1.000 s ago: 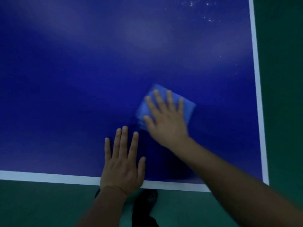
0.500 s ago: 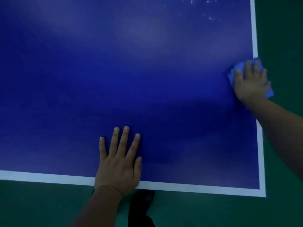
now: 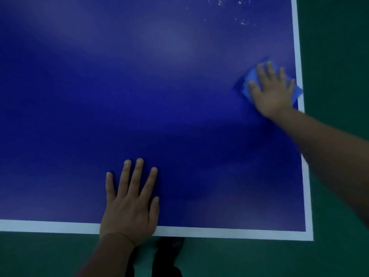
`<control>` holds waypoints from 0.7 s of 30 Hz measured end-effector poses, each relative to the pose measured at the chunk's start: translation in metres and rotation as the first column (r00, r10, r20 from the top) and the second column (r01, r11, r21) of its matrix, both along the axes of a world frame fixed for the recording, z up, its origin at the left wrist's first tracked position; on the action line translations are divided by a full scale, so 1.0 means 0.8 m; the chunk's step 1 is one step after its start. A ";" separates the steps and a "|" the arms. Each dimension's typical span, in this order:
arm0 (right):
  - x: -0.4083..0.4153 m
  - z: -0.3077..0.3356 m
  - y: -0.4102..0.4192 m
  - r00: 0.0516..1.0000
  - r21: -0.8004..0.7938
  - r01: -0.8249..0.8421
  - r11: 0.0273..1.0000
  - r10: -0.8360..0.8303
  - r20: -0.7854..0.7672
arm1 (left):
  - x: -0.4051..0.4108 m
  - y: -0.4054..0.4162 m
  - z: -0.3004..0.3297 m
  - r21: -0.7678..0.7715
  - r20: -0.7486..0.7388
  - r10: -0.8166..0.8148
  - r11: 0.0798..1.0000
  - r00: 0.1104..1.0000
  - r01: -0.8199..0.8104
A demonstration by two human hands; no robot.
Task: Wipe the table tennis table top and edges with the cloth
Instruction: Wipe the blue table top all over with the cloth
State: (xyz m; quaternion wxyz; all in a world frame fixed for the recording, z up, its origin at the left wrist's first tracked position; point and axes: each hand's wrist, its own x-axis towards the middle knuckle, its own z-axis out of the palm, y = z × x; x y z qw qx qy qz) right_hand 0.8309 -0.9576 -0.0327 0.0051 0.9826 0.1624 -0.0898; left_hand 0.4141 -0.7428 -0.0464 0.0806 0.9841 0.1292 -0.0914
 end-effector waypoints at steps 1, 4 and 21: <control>0.013 0.002 -0.012 0.995 0.028 0.099 0.995 -0.099 -0.023 | 0.000 0.000 0.001 0.003 -0.002 0.000 1.000 1.000 0.000; -0.023 -0.002 -0.032 0.979 0.070 0.203 0.977 -0.203 0.004 | 0.000 0.002 0.000 0.002 -0.006 0.000 1.000 1.000 0.000; -0.004 -0.004 -0.069 1.000 0.046 0.000 0.999 0.001 -0.022 | 0.000 -0.001 -0.002 0.040 0.013 -0.006 0.999 1.000 0.005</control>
